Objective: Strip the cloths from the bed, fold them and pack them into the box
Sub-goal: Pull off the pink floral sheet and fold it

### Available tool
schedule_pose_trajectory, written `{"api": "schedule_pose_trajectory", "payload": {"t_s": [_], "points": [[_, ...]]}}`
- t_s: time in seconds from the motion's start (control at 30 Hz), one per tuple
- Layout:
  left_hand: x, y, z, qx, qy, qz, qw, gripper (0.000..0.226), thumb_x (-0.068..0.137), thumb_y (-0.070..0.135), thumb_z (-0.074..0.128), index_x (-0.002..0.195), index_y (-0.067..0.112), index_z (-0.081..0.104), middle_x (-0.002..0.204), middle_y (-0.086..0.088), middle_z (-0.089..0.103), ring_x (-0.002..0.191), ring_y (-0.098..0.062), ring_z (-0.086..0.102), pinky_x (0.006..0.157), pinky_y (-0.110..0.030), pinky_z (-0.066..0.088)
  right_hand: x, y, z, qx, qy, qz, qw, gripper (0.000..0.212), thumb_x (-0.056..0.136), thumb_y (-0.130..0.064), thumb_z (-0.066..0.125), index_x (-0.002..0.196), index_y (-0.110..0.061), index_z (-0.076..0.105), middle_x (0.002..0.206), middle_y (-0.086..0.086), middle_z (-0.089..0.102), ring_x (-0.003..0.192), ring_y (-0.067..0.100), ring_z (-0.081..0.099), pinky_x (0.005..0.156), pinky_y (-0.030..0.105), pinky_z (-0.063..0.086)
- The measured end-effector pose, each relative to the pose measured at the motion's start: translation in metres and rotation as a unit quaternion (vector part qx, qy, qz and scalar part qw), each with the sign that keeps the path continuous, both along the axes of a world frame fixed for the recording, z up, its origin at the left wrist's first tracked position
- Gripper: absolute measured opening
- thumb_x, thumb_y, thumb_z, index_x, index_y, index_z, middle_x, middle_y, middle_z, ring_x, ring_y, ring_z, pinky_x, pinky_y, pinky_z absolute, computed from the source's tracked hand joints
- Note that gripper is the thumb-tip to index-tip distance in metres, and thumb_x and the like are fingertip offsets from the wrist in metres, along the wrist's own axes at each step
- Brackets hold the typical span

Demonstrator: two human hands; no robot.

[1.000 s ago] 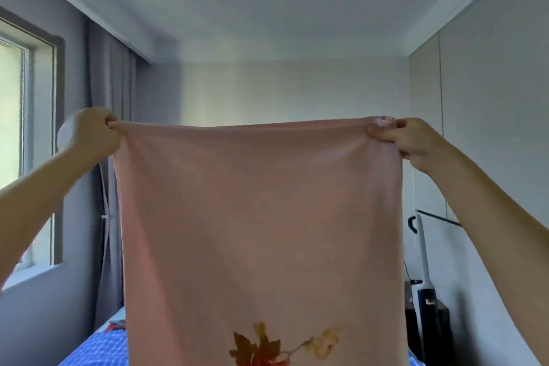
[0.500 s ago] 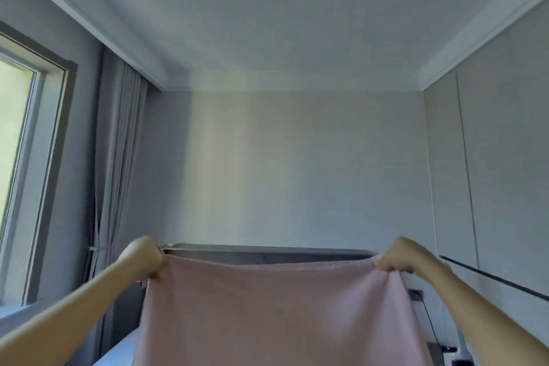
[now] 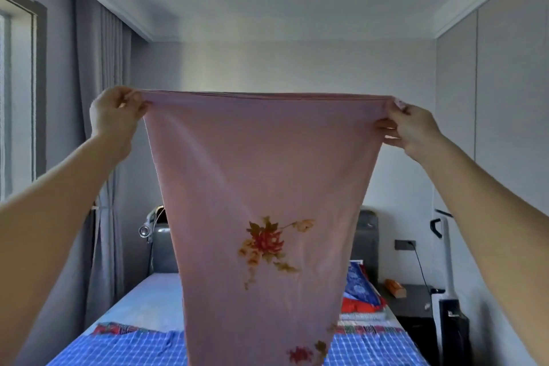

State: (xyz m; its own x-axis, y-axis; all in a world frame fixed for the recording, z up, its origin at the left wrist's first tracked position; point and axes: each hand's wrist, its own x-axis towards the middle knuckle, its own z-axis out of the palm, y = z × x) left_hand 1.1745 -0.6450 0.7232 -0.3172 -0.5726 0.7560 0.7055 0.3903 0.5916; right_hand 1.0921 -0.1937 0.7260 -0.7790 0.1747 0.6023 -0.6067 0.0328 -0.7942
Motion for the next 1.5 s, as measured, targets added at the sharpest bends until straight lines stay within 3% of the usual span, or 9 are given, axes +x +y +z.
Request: {"api": "schedule_pose_trajectory", "payload": {"t_s": [0.2, 0.37, 0.5, 0.63, 0.73, 0.87, 1.17, 1.37, 1.5], "points": [[0.056, -0.024, -0.109, -0.069, -0.129, -0.020, 0.989, 0.022, 0.093, 0.004, 0.054, 0.082, 0.021, 0.061, 0.083, -0.004, 0.061, 0.073, -0.007, 0.065, 0.075, -0.010, 0.053, 0.057, 0.001, -0.106, 0.050, -0.031, -0.038, 0.998, 0.013, 0.097, -0.021, 0.053, 0.096, -0.010, 0.062, 0.071, -0.004, 0.065, 0.053, -0.003, 0.059, 0.054, 0.008, 0.047], [0.132, -0.027, -0.208, -0.243, -0.335, -0.014, 0.910, 0.008, 0.090, 0.004, 0.059, 0.095, 0.006, 0.064, 0.078, -0.007, 0.066, 0.055, 0.007, 0.063, 0.060, -0.002, 0.048, 0.114, 0.021, -0.223, 0.198, -0.140, -0.065, 0.968, 0.029, 0.095, -0.021, 0.056, 0.104, 0.005, 0.065, 0.081, 0.008, 0.064, 0.074, 0.012, 0.063, 0.067, 0.020, 0.047], [0.192, -0.034, -0.303, -0.478, -0.473, 0.035, 0.739, 0.022, 0.087, 0.014, 0.066, 0.075, 0.031, 0.058, 0.060, 0.011, 0.062, 0.053, 0.001, 0.057, 0.054, -0.011, 0.041, 0.176, 0.035, -0.323, 0.274, -0.251, -0.035, 0.928, 0.032, 0.090, -0.031, 0.061, 0.090, 0.000, 0.068, 0.092, 0.024, 0.066, 0.085, 0.020, 0.057, 0.067, 0.020, 0.042], [0.235, -0.034, -0.388, -0.626, -0.575, 0.030, 0.526, 0.036, 0.094, 0.015, 0.047, 0.068, 0.036, 0.035, 0.066, 0.007, 0.044, 0.058, -0.005, 0.039, 0.053, -0.019, 0.030, 0.219, 0.051, -0.429, 0.376, -0.364, -0.002, 0.852, 0.099, 0.056, -0.081, 0.057, 0.099, 0.008, 0.060, 0.101, 0.037, 0.054, 0.072, 0.029, 0.053, 0.066, 0.032, 0.038], [0.259, -0.026, -0.428, -0.664, -0.598, 0.041, 0.446, 0.025, 0.094, 0.016, 0.044, 0.077, 0.034, 0.040, 0.067, 0.009, 0.041, 0.071, -0.012, 0.044, 0.065, -0.025, 0.037, 0.269, 0.037, -0.464, 0.406, -0.428, 0.043, 0.806, 0.060, 0.078, -0.055, 0.059, 0.098, 0.001, 0.065, 0.103, 0.019, 0.063, 0.090, 0.026, 0.058, 0.078, 0.035, 0.047], [0.292, -0.021, -0.463, -0.680, -0.611, 0.035, 0.404, 0.019, 0.095, 0.021, 0.044, 0.079, 0.032, 0.040, 0.067, 0.008, 0.040, 0.074, -0.014, 0.045, 0.066, -0.027, 0.037, 0.323, 0.034, -0.488, 0.418, -0.434, 0.065, 0.795, 0.030, 0.092, -0.027, 0.059, 0.112, -0.006, 0.068, 0.128, 0.008, 0.060, 0.122, 0.025, 0.052, 0.096, 0.034, 0.040], [0.420, 0.006, -0.510, -0.684, -0.610, -0.020, 0.400, 0.017, 0.087, 0.020, 0.051, 0.076, 0.032, 0.046, 0.086, 0.007, 0.059, 0.087, -0.014, 0.057, 0.088, -0.024, 0.041, 0.451, 0.075, -0.524, 0.537, -0.351, 0.089, 0.762, 0.076, 0.065, -0.081, 0.037, 0.091, -0.020, 0.075, 0.092, 0.010, 0.073, 0.092, 0.030, 0.064, 0.089, 0.041, 0.046], [0.501, 0.028, -0.473, -0.504, -0.758, -0.227, 0.347, 0.016, 0.062, 0.017, 0.064, 0.073, 0.026, 0.057, 0.069, 0.013, 0.055, 0.061, -0.001, 0.046, 0.062, -0.014, 0.039, 0.502, 0.116, -0.517, 0.424, -0.397, 0.152, 0.799, 0.042, 0.083, -0.020, 0.068, 0.049, -0.006, 0.049, 0.052, 0.013, 0.044, 0.054, 0.022, 0.042, 0.059, 0.029, 0.031], [0.522, 0.024, -0.451, -0.379, -0.782, -0.255, 0.425, 0.021, 0.051, 0.019, 0.066, 0.071, 0.018, 0.059, 0.061, 0.012, 0.056, 0.057, -0.002, 0.048, 0.060, -0.020, 0.039, 0.505, 0.130, -0.507, 0.346, -0.433, 0.185, 0.812, 0.030, 0.088, -0.006, 0.058, 0.067, 0.015, 0.058, 0.063, 0.014, 0.062, 0.061, 0.018, 0.060, 0.074, 0.030, 0.040]]}}
